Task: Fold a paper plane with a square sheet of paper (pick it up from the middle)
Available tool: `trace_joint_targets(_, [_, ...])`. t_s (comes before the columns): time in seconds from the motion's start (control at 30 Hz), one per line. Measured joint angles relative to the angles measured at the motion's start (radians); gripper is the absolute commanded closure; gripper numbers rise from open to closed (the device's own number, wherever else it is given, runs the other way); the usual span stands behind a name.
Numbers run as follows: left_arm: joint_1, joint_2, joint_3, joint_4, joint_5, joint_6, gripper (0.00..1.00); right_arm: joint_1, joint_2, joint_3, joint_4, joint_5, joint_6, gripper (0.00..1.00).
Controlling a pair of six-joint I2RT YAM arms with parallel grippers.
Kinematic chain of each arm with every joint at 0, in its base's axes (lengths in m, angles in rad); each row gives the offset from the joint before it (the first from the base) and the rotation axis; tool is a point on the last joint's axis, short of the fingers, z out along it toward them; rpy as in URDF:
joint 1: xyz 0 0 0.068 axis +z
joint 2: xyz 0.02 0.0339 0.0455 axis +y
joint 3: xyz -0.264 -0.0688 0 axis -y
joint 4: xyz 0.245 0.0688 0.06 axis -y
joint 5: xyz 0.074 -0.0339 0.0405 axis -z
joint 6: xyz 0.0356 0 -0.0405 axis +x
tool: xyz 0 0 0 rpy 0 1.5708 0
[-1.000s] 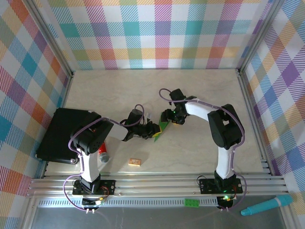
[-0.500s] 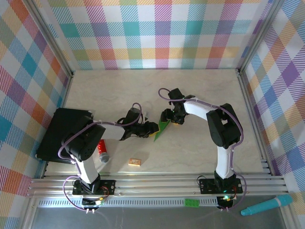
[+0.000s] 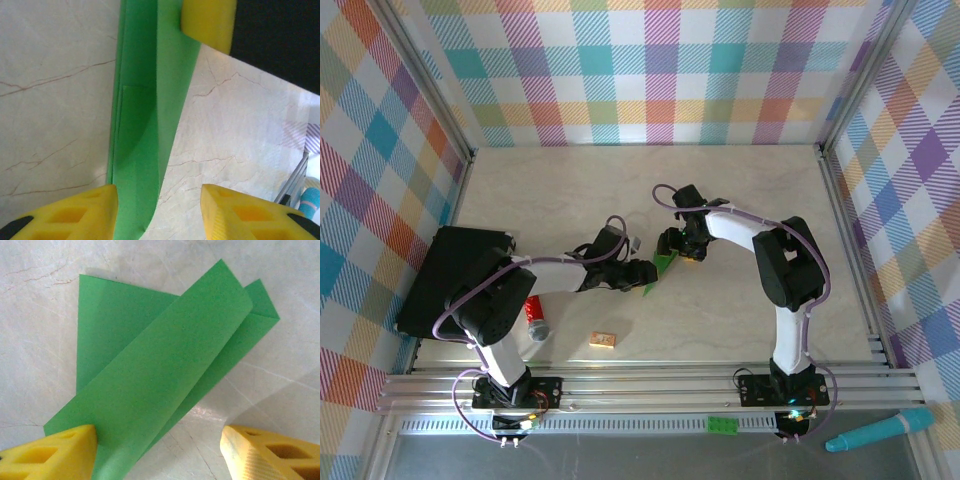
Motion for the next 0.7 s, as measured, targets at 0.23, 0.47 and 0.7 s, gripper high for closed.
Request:
trace_joint_targets(0.23, [-0.016, 0.02, 0.055, -0.081, -0.034, 0.06, 0.5, 0.0, 0.004, 0.006, -0.007, 0.001, 0.0, 0.31])
trace_joint_targets(0.47, [-0.02, 0.041, 0.066, -0.116, -0.047, 0.089, 0.53, 0.0, 0.006, 0.01, -0.011, 0.002, 0.001, 0.32])
trace_joint_targets(0.7, [-0.019, 0.048, 0.066, -0.124, -0.057, 0.106, 0.63, 0.0, 0.006, 0.01, -0.013, 0.004, 0.002, 0.32])
